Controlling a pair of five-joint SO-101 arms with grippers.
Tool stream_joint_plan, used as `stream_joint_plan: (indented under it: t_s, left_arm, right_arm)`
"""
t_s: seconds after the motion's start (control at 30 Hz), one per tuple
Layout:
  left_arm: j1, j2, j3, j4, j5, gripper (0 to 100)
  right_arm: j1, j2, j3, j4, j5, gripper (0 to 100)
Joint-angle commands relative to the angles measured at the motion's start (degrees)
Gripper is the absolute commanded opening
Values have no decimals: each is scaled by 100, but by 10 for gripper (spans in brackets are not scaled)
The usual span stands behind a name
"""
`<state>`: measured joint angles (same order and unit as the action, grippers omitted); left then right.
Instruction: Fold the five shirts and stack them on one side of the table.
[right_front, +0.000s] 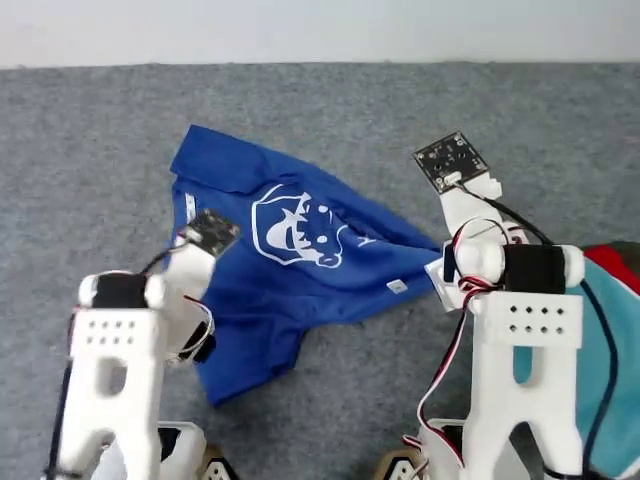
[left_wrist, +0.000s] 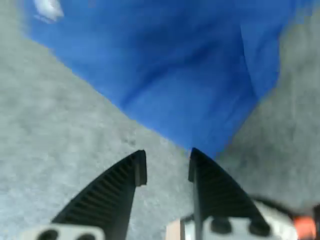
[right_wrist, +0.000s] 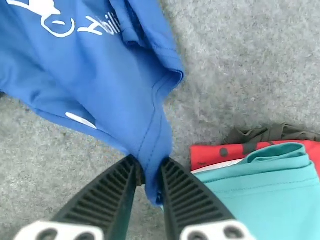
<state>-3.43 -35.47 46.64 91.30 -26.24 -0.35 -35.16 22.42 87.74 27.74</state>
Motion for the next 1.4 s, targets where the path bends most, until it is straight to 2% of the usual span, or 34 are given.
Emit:
stream_joint_plan:
  t_s: [0.0,0.1,0.27,0.37,0.67,0.8,0.97,1.1,1.23,1.37]
  left_arm:
    - [26,624,75,-237,-141,120]
    - [264,1020,136,-387,-141,105]
    - [1345,1477,497,-738,-141,104]
    - [1618,1705,585,-958,-132,104]
    - [1301,2356,602,-1002,-141,108]
    - [1310,2910,602,-1354,-123,108]
    - [1266,3473,347,-1547,316,103]
    - [1284,3851,-48,-1574,501,38]
    - [1275,4009,-497,-1477,237,14]
    - [1319,4009,-1226,-738,132,13]
  right_arm:
    - [75,-154,79,-180,26,10]
    - [75,-154,132,-259,26,10]
    - [75,-154,141,-277,26,10]
    - [75,-154,141,-286,26,10]
    - [75,-154,141,-295,26,10]
    - [75,-154,141,-295,26,10]
    - [75,-154,141,-295,9,10]
    - [75,-154,149,-295,0,10]
    - [75,-154,149,-295,0,10]
    - [75,-154,149,-286,0,10]
